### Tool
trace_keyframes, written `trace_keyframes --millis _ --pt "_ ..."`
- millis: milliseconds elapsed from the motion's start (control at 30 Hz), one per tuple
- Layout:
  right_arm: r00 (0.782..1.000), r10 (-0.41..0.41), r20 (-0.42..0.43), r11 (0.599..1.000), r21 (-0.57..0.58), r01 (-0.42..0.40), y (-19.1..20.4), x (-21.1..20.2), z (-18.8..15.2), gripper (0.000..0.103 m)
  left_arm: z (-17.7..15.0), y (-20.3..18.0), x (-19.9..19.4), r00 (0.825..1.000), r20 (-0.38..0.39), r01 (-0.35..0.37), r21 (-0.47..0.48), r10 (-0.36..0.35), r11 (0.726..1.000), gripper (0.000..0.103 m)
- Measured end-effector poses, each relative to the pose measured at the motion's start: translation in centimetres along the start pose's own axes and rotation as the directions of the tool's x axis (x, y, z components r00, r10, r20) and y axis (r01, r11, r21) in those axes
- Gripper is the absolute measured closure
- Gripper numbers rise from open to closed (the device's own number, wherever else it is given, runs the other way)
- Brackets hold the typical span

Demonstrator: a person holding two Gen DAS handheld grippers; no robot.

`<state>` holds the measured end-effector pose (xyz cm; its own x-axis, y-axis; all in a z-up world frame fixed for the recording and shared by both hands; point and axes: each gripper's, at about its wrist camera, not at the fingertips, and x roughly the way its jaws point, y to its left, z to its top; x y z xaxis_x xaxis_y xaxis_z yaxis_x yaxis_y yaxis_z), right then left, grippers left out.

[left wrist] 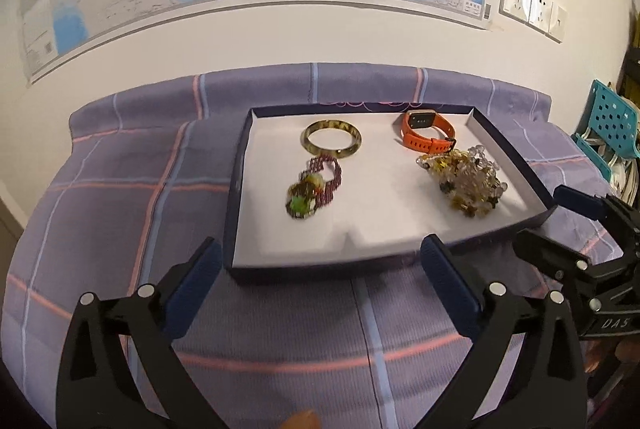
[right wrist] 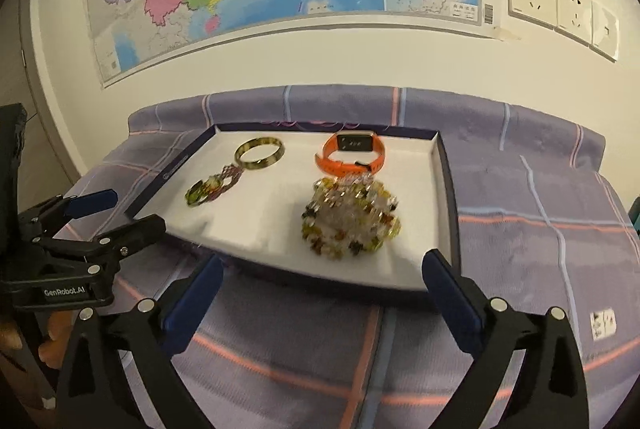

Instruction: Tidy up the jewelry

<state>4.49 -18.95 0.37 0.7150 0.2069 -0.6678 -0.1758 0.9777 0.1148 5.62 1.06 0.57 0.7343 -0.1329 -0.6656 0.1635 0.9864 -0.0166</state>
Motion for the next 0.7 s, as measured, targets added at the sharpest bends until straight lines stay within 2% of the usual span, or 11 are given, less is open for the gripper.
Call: trace_keyframes --millis 367,700 --pt "1.000 0.006 -0.016 1.000 -0.003 -0.006 1.4 -0.7 -1.3 0.007 -1.7 0.0 -1.6 0.997 0.015 -0.076 -0.009 0.076 0.997 0.006" --pt "1.000 0.013 -0.018 1.000 0.008 -0.013 1.7 -1.2 -1.7 0.007 -2.2 -0.2 -2.3 0.996 0.017 -0.093 -0.002 0.093 0.996 0.005"
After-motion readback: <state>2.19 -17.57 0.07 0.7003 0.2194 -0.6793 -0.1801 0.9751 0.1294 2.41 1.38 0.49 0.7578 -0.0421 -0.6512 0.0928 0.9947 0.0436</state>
